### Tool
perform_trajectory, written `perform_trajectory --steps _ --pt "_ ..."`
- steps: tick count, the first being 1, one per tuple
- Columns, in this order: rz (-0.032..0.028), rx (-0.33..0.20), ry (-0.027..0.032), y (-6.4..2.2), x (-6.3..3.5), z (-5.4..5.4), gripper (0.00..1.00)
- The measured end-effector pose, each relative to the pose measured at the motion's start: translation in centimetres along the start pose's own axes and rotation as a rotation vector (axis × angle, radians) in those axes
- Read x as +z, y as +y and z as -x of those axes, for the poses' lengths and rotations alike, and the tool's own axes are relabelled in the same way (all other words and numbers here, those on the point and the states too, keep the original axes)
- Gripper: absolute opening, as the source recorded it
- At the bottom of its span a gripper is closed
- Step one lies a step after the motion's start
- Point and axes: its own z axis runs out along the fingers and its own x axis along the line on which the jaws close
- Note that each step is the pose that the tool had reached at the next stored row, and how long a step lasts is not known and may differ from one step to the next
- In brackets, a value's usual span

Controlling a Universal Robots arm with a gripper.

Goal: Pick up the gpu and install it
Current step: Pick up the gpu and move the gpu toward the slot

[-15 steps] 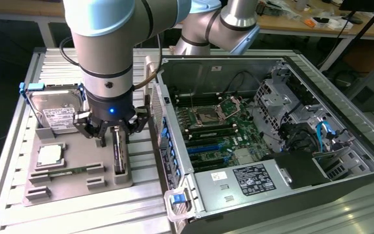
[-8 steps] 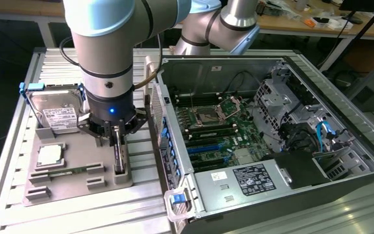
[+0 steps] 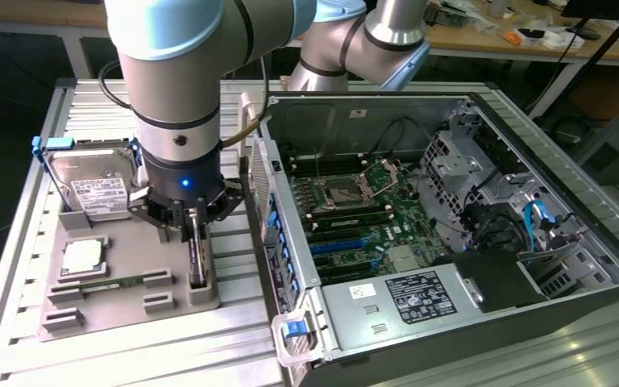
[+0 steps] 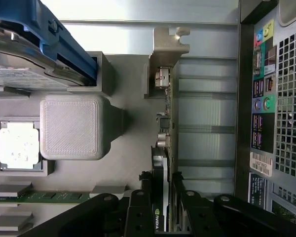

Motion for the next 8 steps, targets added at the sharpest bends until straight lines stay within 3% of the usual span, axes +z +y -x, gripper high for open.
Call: perform_trajectory --steps 8 --pt "0.0000 0.000 0.0000 0.07 -1.56 0.0 0.27"
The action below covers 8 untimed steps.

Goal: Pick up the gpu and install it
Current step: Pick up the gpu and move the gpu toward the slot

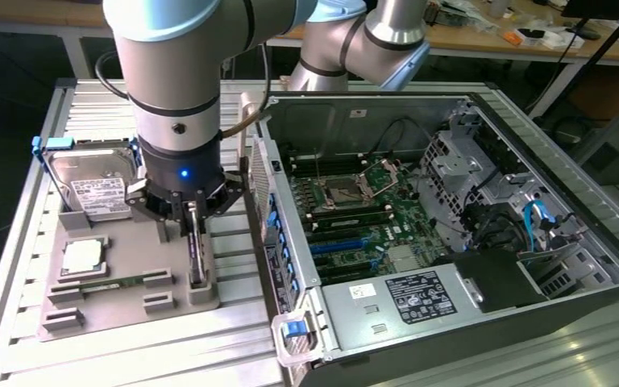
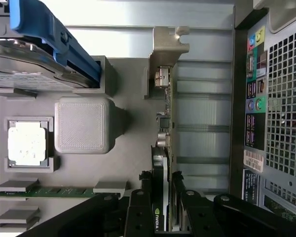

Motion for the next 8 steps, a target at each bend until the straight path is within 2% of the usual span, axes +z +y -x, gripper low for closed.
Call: perform_trajectory --steps 8 --pt "0.0000 0.000 0.0000 0.04 -0.86 0.00 0.27"
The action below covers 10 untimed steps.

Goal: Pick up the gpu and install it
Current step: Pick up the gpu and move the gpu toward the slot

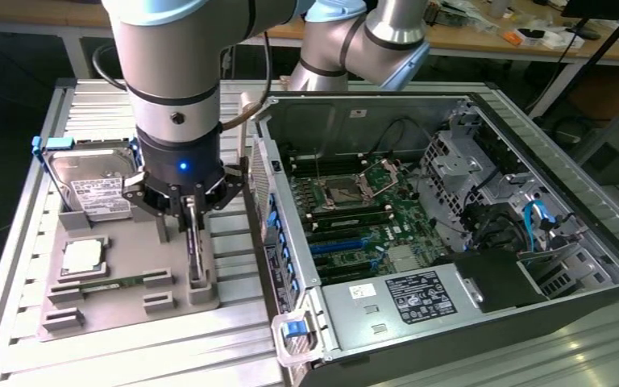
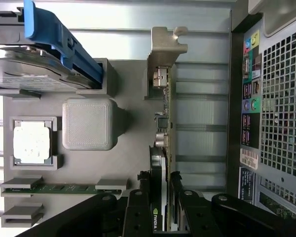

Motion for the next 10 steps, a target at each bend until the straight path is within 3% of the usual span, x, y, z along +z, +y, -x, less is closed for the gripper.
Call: perform_trajectory --steps 10 --pt "0.0000 0.000 0.0000 0.09 -1.95 0.0 0.27"
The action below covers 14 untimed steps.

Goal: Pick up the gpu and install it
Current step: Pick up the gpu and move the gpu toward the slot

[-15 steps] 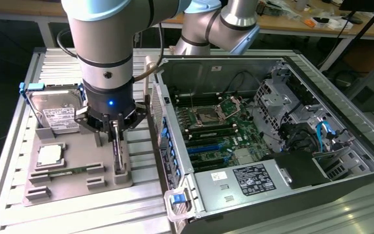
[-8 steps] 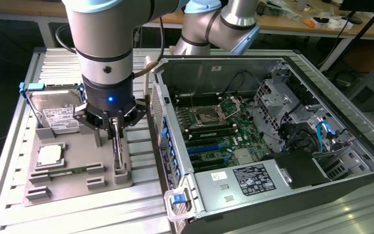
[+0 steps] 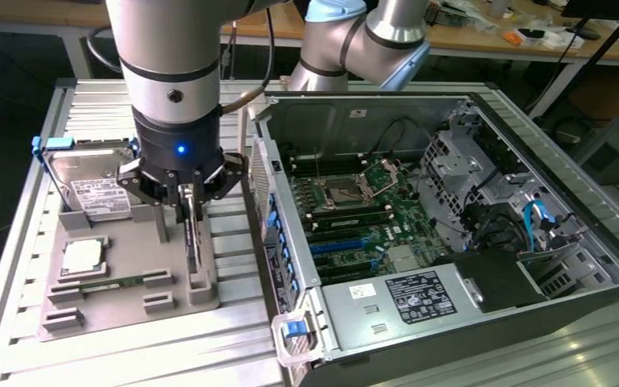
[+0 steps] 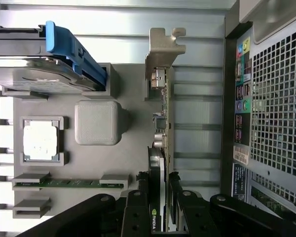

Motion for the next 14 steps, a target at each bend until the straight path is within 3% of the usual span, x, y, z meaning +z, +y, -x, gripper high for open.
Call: perform_trajectory --steps 6,14 --pt "0.0000 0.000 0.0000 0.05 -1.24 0.0 0.27" --pt "0.0001 0.000 -0.0001 0.16 -3.77 0.0 0.27"
